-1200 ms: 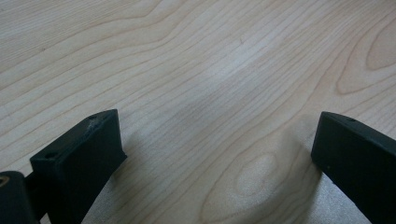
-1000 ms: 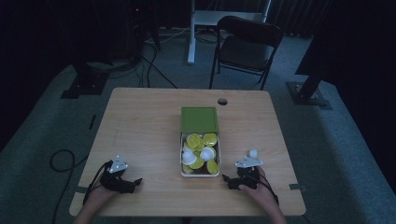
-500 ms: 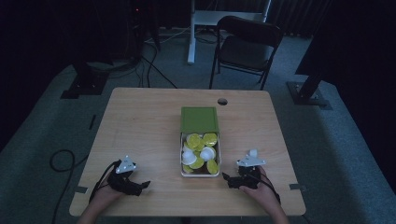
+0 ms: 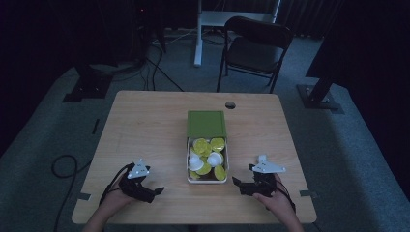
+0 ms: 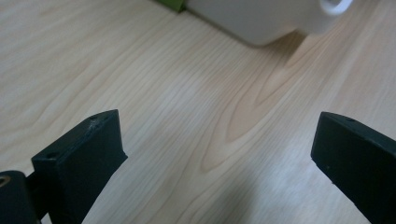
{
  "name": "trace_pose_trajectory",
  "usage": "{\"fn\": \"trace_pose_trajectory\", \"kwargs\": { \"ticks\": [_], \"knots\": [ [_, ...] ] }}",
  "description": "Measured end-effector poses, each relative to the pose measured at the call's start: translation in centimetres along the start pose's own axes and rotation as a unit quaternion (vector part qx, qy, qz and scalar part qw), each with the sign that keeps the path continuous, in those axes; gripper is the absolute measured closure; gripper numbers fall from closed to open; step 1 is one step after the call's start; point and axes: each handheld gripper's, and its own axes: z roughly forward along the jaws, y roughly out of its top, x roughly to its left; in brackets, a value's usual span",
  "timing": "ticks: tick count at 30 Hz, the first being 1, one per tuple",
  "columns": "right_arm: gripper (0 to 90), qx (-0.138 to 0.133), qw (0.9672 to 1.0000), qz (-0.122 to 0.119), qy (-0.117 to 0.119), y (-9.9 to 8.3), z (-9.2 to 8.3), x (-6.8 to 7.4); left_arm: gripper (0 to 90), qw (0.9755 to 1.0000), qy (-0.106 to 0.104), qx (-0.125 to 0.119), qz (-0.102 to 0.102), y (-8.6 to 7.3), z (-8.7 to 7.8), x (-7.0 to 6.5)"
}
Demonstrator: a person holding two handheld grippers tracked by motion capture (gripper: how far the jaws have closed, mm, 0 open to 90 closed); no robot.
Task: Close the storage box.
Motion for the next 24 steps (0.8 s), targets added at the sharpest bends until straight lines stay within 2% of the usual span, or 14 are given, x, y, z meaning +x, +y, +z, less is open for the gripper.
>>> {"fn": "trace_pose_trajectory", "kwargs": {
  "ticks": [6, 9, 12, 16, 24],
  "knots": [
    [13.1, -0.013, 0.9999, -0.005, 0.007, 0.7, -0.2, 0.4, 2.4, 0.9997, -0.004, -0.02, 0.009, 1.3, -0.1, -0.3],
    [13.1, -0.019, 0.9997, -0.009, 0.012, 1.1, -0.2, 0.6, 2.4, 0.9993, 0.006, -0.033, 0.017, 1.9, 0.0, -0.6],
    [13.1, -0.02, 0.9997, -0.011, 0.012, 1.3, -0.2, 0.7, 2.4, 0.999, -0.004, -0.043, 0.013, 2.3, 0.0, -0.6],
    [13.1, -0.024, 0.9995, -0.011, 0.017, 1.5, 0.2, 0.8, 2.3, 0.9984, -0.011, -0.049, 0.025, 3.4, 0.3, -1.0],
    [13.1, -0.023, 0.9995, -0.007, 0.018, 1.6, 0.6, 0.5, 2.4, 0.9973, -0.027, -0.058, 0.034, 4.9, 1.2, -1.7]
  ]
}}
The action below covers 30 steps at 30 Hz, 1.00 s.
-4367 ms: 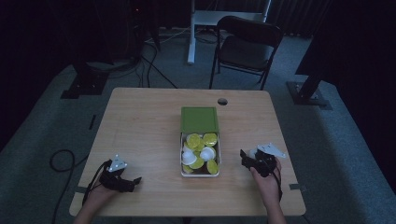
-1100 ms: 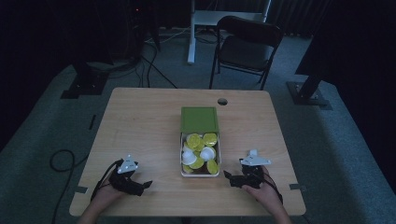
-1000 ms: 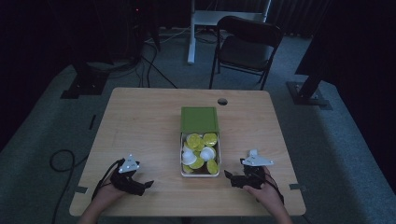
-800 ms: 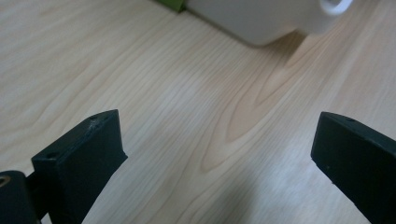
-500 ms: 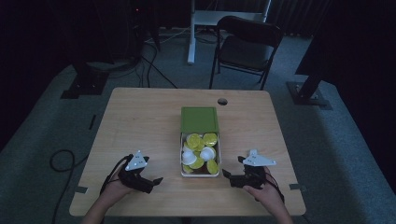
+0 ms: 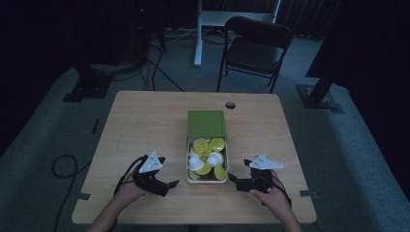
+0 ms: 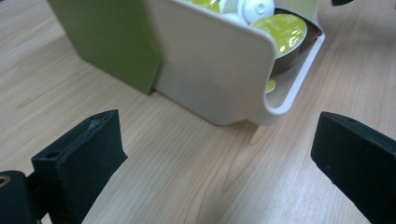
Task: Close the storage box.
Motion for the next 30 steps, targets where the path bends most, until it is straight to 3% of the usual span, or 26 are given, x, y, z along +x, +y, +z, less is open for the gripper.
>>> {"fn": "trace_pose_trajectory", "kwargs": {
  "ticks": [16, 30],
  "knots": [
    [12.8, 0.006, 1.0, 0.002, 0.005, -0.2, 0.9, -0.2, 2.4, 0.9999, -0.004, 0.008, 0.011, 1.3, 2.8, 0.2],
    [12.3, 0.008, 1.0, -0.001, 0.002, 0.1, 1.3, -0.6, 2.4, 0.9997, 0.014, 0.018, 0.008, 2.1, 3.8, 1.2]
  ]
}}
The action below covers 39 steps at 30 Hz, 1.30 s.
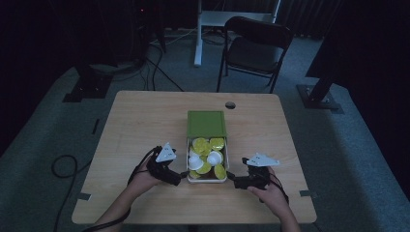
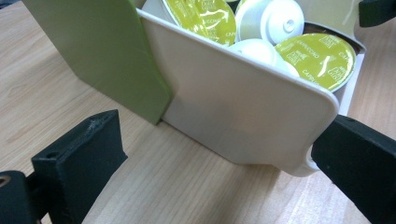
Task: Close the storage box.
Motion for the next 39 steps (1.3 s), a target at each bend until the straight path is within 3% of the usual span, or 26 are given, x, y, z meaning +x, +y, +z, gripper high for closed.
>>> {"fn": "trace_pose_trajectory", "kwargs": {
  "ticks": [14, 39],
  "knots": [
    [12.3, -0.005, 0.9999, 0.005, -0.014, 0.4, 0.7, -0.6, 2.4, 1.0, 0.007, 0.002, -0.006, 0.2, 0.6, 0.7],
    [11.8, -0.002, 0.9996, 0.021, -0.019, 1.5, 2.3, -1.8, 2.4, 0.9994, 0.029, 0.014, -0.015, 1.0, 1.4, 2.5]
  ]
}}
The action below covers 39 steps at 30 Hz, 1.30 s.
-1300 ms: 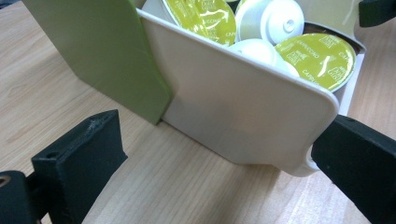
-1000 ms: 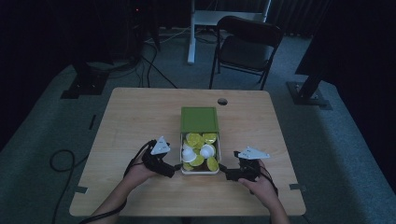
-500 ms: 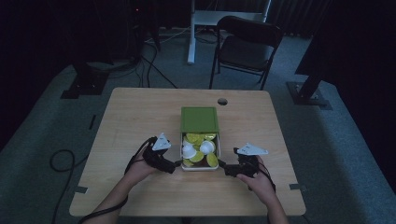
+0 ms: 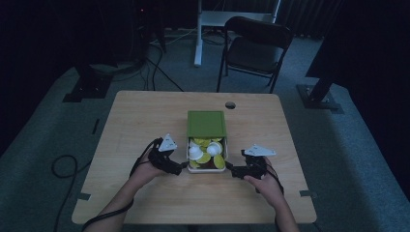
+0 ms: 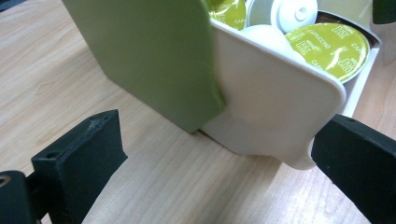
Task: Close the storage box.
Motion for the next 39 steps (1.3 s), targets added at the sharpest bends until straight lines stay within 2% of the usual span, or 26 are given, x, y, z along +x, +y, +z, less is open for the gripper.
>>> {"fn": "trace_pose_trajectory", "kwargs": {
  "ticks": [10, 15, 28, 39],
  "knots": [
    [11.8, -0.001, 1.0, 0.006, -0.008, 0.6, 0.6, -0.4, 2.3, 0.9999, 0.014, 0.004, -0.003, 0.3, 0.3, 0.7],
    [11.8, 0.005, 0.9998, 0.009, -0.018, 0.9, 1.1, -0.9, 2.4, 0.9999, 0.013, 0.003, -0.008, 0.4, 0.5, 1.0],
    [11.8, 0.003, 0.9996, 0.02, -0.019, 1.6, 1.8, -1.4, 2.4, 0.9997, 0.021, 0.003, -0.008, 1.3, 1.1, 1.7],
    [11.5, 0.005, 0.9991, 0.027, -0.032, 2.2, 2.5, -1.7, 2.4, 0.9992, 0.04, 0.005, -0.008, 1.9, 1.5, 2.2]
  ]
}}
